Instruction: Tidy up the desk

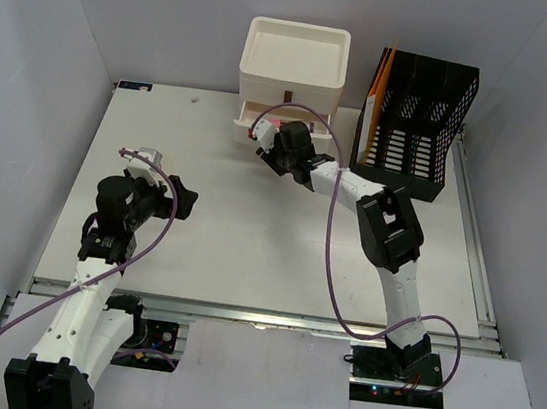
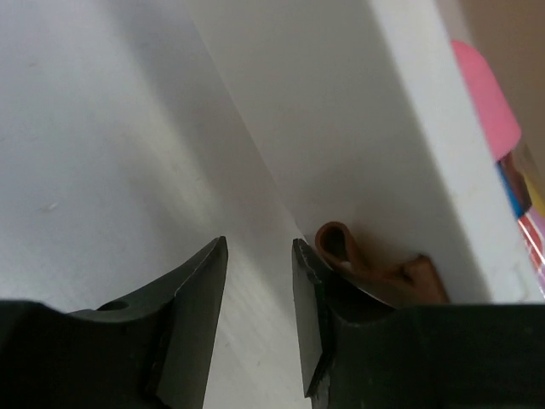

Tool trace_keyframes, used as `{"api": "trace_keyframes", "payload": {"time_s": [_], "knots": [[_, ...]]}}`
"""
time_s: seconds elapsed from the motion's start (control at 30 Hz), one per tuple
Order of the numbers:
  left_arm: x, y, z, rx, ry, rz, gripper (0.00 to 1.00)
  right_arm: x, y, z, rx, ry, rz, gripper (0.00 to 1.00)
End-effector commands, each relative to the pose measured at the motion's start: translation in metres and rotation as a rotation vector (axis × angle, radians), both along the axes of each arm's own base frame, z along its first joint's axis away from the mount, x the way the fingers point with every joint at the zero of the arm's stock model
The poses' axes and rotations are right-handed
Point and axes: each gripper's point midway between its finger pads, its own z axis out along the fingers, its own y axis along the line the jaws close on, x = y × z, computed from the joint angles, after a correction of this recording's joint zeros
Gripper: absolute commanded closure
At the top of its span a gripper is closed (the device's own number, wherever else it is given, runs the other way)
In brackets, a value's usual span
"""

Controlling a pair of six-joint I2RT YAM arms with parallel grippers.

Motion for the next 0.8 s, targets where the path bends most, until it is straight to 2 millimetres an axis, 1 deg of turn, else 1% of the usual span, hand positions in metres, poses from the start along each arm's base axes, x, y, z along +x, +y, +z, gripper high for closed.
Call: {"api": "trace_keyframes", "payload": {"time_s": [0.0, 0.07, 0.1, 0.2, 0.27, 0.3, 0.33, 0.4, 0.43, 0.53, 0.57, 0.63, 0.67, 0.7, 0.73, 0.77], "knots": [[-0.003, -0.013, 0.016, -0.008, -0.065, -0.073, 0.02, 0.083, -0.032, 0.107, 0.186, -0.394, -0.285, 0.46], [-0.004, -0.018, 0.016, -0.016, -0.065, -0.104, 0.02, 0.086, -0.031, 0.110, 0.191, -0.415, -0.283, 0.45], [-0.005, -0.020, 0.016, -0.020, -0.065, -0.116, 0.02, 0.086, -0.027, 0.112, 0.200, -0.415, -0.264, 0.45], [-0.005, -0.021, 0.016, -0.022, -0.066, -0.122, 0.02, 0.081, -0.015, 0.119, 0.235, -0.401, -0.192, 0.45], [-0.005, -0.022, 0.016, -0.024, -0.068, -0.125, 0.02, 0.083, -0.012, 0.124, 0.251, -0.396, -0.195, 0.45], [-0.006, -0.024, 0.016, -0.029, -0.068, -0.136, 0.02, 0.087, -0.012, 0.132, 0.258, -0.411, -0.208, 0.45], [-0.006, -0.025, 0.016, -0.032, -0.068, -0.145, 0.02, 0.092, -0.013, 0.126, 0.246, -0.415, -0.221, 0.45], [-0.006, -0.029, 0.016, -0.040, -0.071, -0.169, 0.02, 0.099, -0.018, 0.128, 0.232, -0.435, -0.253, 0.45], [-0.008, -0.035, 0.015, -0.053, -0.069, -0.201, 0.02, 0.102, -0.021, 0.129, 0.231, -0.439, -0.263, 0.44], [-0.008, -0.047, 0.017, -0.093, -0.084, -0.270, 0.02, 0.103, -0.028, 0.126, 0.239, -0.422, -0.271, 0.42], [-0.009, -0.050, 0.017, -0.105, -0.081, -0.284, 0.02, 0.101, -0.028, 0.124, 0.243, -0.408, -0.253, 0.42], [-0.006, -0.055, 0.011, -0.138, -0.058, -0.304, 0.02, 0.081, -0.025, 0.144, 0.281, -0.369, -0.172, 0.42], [-0.005, -0.057, 0.010, -0.153, -0.055, -0.311, 0.02, 0.064, -0.020, 0.137, 0.280, -0.297, -0.080, 0.42], [-0.003, -0.060, 0.011, -0.170, -0.057, -0.318, 0.02, 0.032, -0.010, 0.116, 0.267, -0.161, 0.080, 0.41], [0.000, -0.063, 0.011, -0.177, -0.056, -0.322, 0.02, 0.004, -0.009, 0.121, 0.275, -0.082, 0.199, 0.41], [0.005, -0.068, 0.011, -0.183, -0.058, -0.324, 0.02, -0.037, -0.014, 0.143, 0.307, -0.005, 0.329, 0.41]]}}
